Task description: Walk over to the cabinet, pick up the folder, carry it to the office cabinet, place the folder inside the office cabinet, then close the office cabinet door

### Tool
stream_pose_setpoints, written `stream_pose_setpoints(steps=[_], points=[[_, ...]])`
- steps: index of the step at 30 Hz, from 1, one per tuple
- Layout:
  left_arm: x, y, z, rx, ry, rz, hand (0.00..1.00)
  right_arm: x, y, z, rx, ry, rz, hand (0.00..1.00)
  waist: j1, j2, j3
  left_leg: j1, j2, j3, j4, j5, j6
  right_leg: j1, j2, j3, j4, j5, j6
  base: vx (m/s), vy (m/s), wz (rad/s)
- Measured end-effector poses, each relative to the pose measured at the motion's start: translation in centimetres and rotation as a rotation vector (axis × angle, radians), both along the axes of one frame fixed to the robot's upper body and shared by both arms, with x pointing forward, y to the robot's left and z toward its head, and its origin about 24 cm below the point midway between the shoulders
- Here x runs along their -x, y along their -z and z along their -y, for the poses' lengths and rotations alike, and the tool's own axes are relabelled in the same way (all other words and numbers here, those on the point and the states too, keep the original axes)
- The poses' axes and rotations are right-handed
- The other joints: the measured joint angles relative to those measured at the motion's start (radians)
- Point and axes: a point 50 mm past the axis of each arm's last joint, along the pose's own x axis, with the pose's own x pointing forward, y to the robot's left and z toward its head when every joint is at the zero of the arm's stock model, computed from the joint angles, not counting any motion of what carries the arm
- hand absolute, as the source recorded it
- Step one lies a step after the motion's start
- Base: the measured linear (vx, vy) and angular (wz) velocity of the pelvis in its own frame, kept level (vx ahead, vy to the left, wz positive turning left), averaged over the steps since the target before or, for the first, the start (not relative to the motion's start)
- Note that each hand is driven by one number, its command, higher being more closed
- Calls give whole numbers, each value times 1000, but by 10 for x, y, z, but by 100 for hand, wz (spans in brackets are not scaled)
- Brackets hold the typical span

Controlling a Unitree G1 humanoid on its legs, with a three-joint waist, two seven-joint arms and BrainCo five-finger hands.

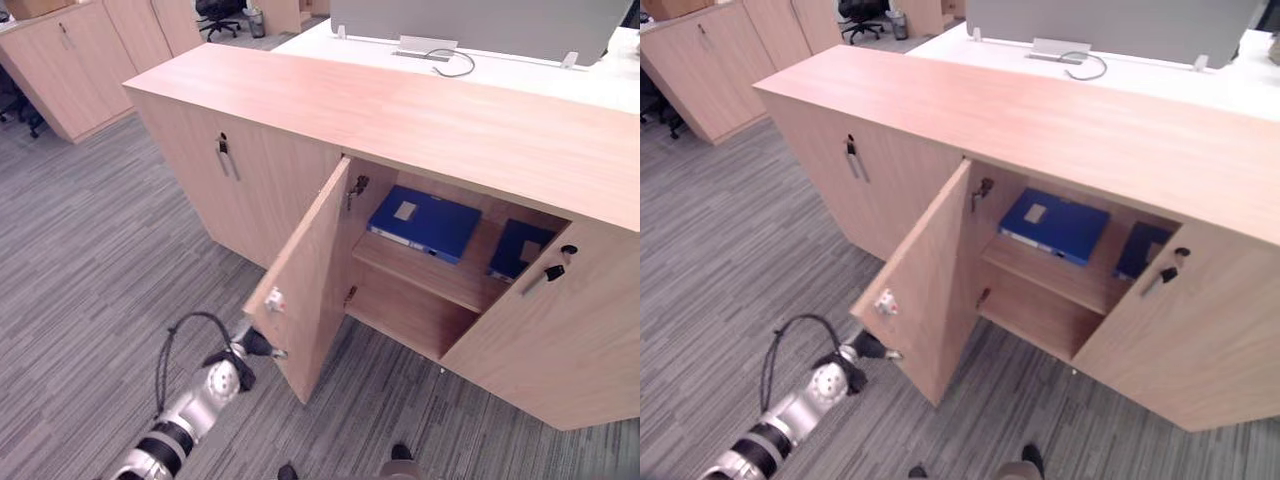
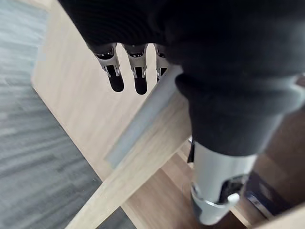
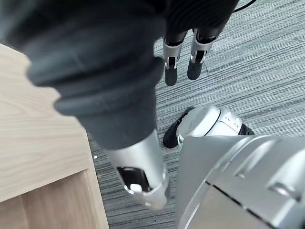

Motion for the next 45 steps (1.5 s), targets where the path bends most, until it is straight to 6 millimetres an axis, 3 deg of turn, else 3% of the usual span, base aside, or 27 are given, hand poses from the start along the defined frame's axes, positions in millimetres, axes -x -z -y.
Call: stream_pose_setpoints(steps=[2,5,8,14,17,19,21,22,23,25,26,28,29,30,31,33,37,41,45], points=[[6,7,16,49,46,-60,0,-7,0,-1,-1,-23,12,0,-6,-2,1,5,3,21,0,-5,0,-20,1,-10,23,-2,-6,-56,11,-34],[23,18,42,78,193,-174,0,-10,-1,-1,-2,-29,19,0,-34,-2,0,8,26,33,0,-13,-6,-34,3,-138,47,-3,-67,-12,-15,-21],[37,22,71,183,265,-253,0,-9,-1,-1,-3,-32,16,0,-55,1,-10,11,56,66,4,-26,-28,-55,33,-144,53,-3,-69,40,-34,-36],[52,31,78,258,286,-367,0,-1,1,-4,-20,-60,-24,0,-82,12,-29,39,165,133,53,-67,-78,-52,134,-204,65,-17,-81,95,-115,-42],[57,34,81,327,240,-419,0,-1,1,-2,-15,-59,-24,0,-80,12,-41,-39,223,128,260,-142,-43,-18,153,-200,19,-18,-82,169,-146,-18],[57,35,83,369,209,-441,0,1,1,-3,-18,-57,-29,0,-76,14,-42,-108,275,89,472,-178,11,20,164,-193,-5,-19,-84,131,-128,-16],[58,36,85,402,178,-448,0,1,1,0,-13,-59,-34,0,-51,36,-44,-174,337,4,704,-167,39,63,198,-158,-12,-29,-100,118,-99,-57],[58,37,85,428,148,-455,0,0,0,5,0,-60,-34,0,-43,48,-44,-206,338,-75,794,-129,56,80,209,-132,-12,-34,-107,110,-64,-65],[58,38,83,437,134,-461,0,0,-1,8,7,-61,-35,0,-38,42,-42,-228,333,-111,836,-106,54,85,202,-113,-12,-35,-109,116,36,-70],[58,38,82,499,81,-472,0,-7,-4,15,28,-59,-23,0,-22,46,-43,-261,284,-181,900,-201,37,86,189,-63,-11,-36,-111,81,118,-64],[59,40,78,540,33,-483,0,-8,-5,18,38,-53,-22,0,-17,44,-41,-278,235,-209,894,-269,38,89,176,-39,-8,-36,-110,46,171,-65],[63,43,69,610,-58,-500,0,-9,-5,18,42,-50,-21,0,3,46,-40,-287,157,-272,815,-316,33,95,167,-2,-6,-34,-108,31,234,-63],[68,47,53,670,-185,-497,0,-11,-4,13,32,-56,-19,0,9,51,-38,-274,98,-357,657,-307,30,99,175,22,-6,-34,-95,-3,256,-49],[69,48,49,691,-228,-493,0,-12,-4,12,32,-59,-17,0,13,60,-36,-262,87,-392,584,-279,26,97,185,30,-7,-35,-84,-28,267,-47],[69,49,44,703,-269,-483,0,-13,-4,11,34,-61,-12,0,20,70,-29,-249,83,-416,547,-292,3,98,197,38,-10,-40,-74,-43,206,-30],[73,54,21,702,-416,-457,0,-9,1,-10,7,-117,-24,0,34,39,-15,-236,48,-395,532,-300,11,115,163,57,-21,-41,-59,-38,240,-14],[94,66,-13,739,-668,-457,0,-10,-1,-13,33,-185,-7,0,51,26,-19,-187,19,-336,468,-304,35,106,128,110,-26,-41,-59,8,181,-32],[108,83,-26,788,-854,-503,0,-5,-1,-16,34,-224,-19,0,54,16,-56,-139,6,-319,340,-255,38,90,116,122,-45,-46,-50,125,6,-22],[124,110,-30,773,-1023,-615,0,-2,0,-17,38,-221,-33,0,57,19,-70,-110,41,-323,286,-229,25,85,158,116,-46,-48,-43,218,-82,-9]])
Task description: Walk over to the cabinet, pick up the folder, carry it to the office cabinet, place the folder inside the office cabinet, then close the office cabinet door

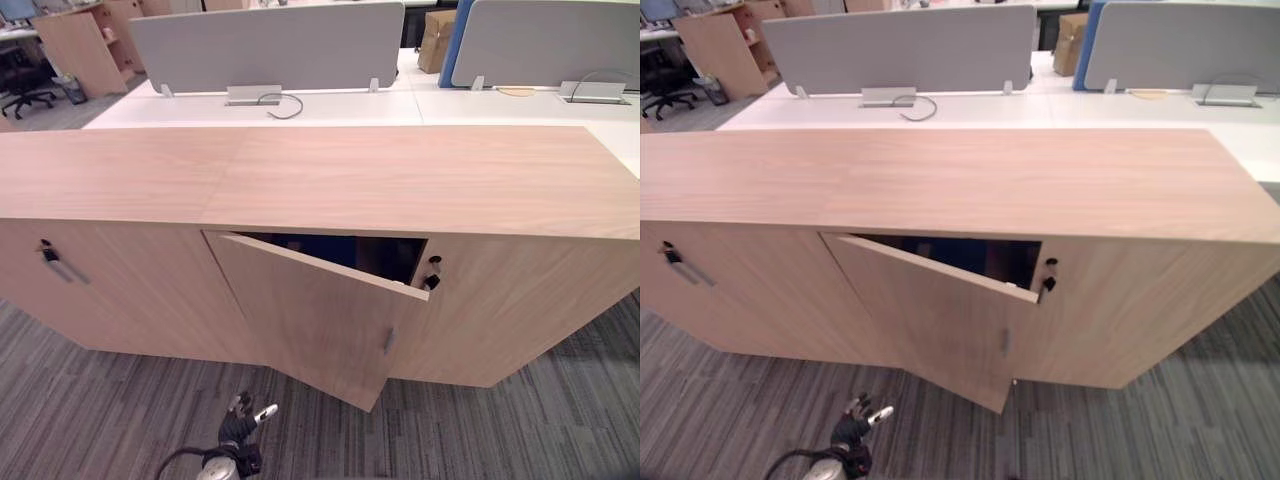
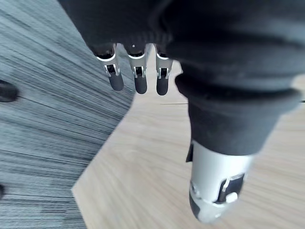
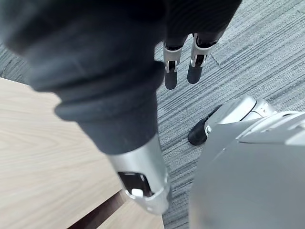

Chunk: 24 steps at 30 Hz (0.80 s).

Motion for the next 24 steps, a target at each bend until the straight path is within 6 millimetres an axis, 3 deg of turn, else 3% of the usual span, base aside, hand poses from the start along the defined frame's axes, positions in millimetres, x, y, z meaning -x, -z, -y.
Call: stream_pose_setpoints(steps=[3,8,15,24], points=[[18,17,-9,-6,-39,-134,0,6,1,-1,-5,34,-16,0,0,-6,-18,65,34,-6,-54,0,0,30,35,-4,0,0,0,209,-72,-17],[43,29,-19,-12,-20,-275,0,18,4,-2,-40,167,-32,0,0,-4,-49,107,29,-5,-88,0,0,42,34,-3,-2,1,-1,131,36,-17],[47,30,-24,-30,5,-308,0,22,6,-5,-80,239,-34,0,1,-10,-45,106,-8,-16,-88,0,3,38,0,-9,-5,2,-2,9,75,-4],[44,31,-25,-35,21,-312,0,23,7,-5,-83,228,-45,0,-2,-18,-40,96,-17,-47,-106,32,7,28,-10,-41,-22,1,-1,-108,-26,3]])
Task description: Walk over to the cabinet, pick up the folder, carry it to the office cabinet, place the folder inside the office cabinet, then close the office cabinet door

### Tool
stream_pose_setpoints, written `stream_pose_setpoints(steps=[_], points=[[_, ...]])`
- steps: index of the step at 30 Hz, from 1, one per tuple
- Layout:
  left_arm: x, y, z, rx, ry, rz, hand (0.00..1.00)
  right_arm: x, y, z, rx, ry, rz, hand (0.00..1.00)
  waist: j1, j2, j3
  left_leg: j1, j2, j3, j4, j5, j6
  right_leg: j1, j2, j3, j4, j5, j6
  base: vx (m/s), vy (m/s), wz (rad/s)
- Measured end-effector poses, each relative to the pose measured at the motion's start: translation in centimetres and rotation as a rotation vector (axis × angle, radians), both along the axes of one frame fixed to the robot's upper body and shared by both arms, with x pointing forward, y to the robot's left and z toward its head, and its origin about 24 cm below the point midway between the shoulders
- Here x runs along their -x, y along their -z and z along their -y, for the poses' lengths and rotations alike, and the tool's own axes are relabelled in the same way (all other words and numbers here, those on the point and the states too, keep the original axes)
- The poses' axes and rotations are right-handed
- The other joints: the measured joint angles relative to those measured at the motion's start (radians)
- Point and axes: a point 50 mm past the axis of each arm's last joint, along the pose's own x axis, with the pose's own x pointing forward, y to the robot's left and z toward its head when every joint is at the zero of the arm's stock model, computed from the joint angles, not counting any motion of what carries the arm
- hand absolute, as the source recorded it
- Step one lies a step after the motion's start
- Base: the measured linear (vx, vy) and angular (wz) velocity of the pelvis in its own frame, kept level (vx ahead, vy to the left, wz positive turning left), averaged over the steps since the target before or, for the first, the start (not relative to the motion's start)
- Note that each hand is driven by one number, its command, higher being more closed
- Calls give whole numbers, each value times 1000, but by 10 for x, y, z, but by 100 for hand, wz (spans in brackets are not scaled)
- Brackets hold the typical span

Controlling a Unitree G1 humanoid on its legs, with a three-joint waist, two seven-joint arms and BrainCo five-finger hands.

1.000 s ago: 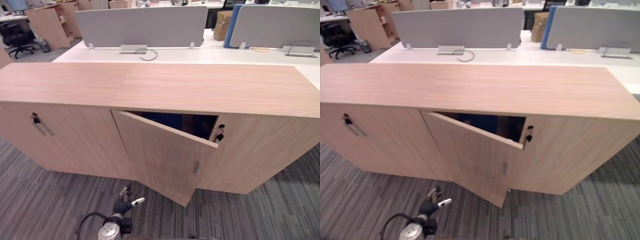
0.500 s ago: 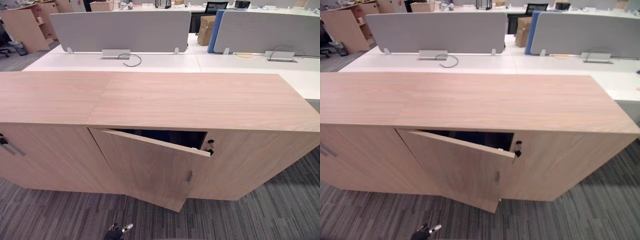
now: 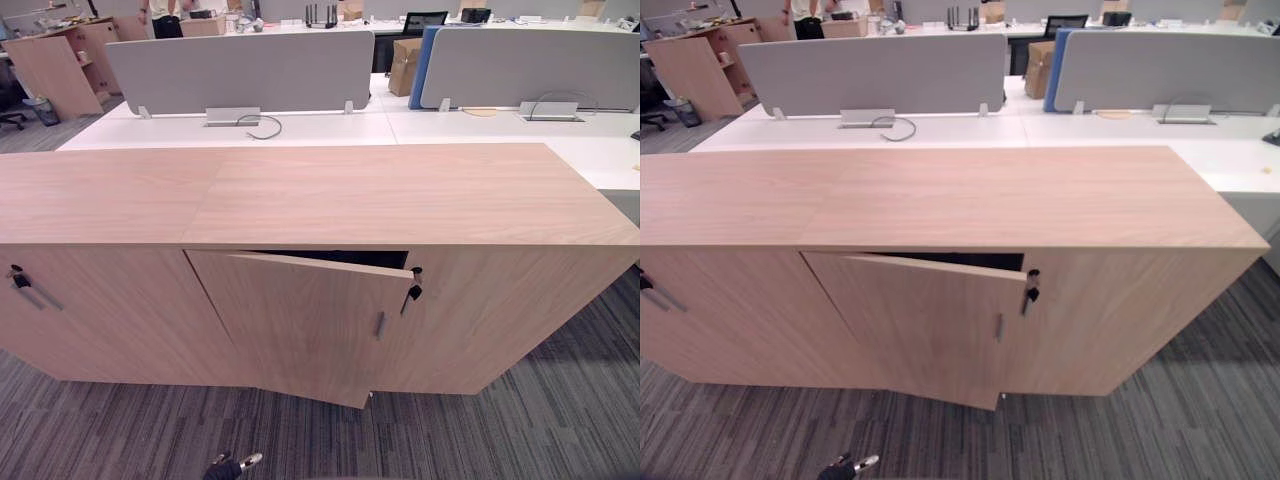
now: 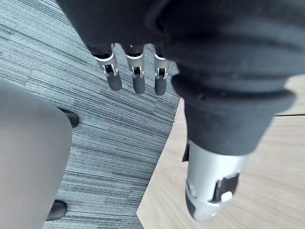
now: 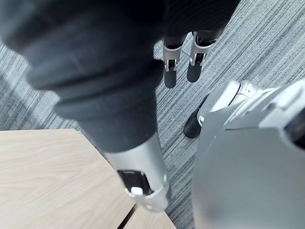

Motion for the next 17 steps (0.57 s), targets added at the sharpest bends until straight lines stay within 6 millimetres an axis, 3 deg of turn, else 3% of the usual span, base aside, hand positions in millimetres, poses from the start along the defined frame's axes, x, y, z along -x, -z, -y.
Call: stream_pose_setpoints(steps=[9,17], points=[[-17,-3,5,-70,246,9,0,-5,0,-1,-2,-46,-1,0,-1,-13,8,-17,1,-22,3,3,-5,-6,2,-15,0,1,-1,-22,-12,7],[-23,-4,7,-103,311,13,0,-15,0,-4,-8,-74,16,0,-1,-25,17,-12,0,-18,9,-16,3,3,2,-14,-4,1,-2,39,10,-2]])
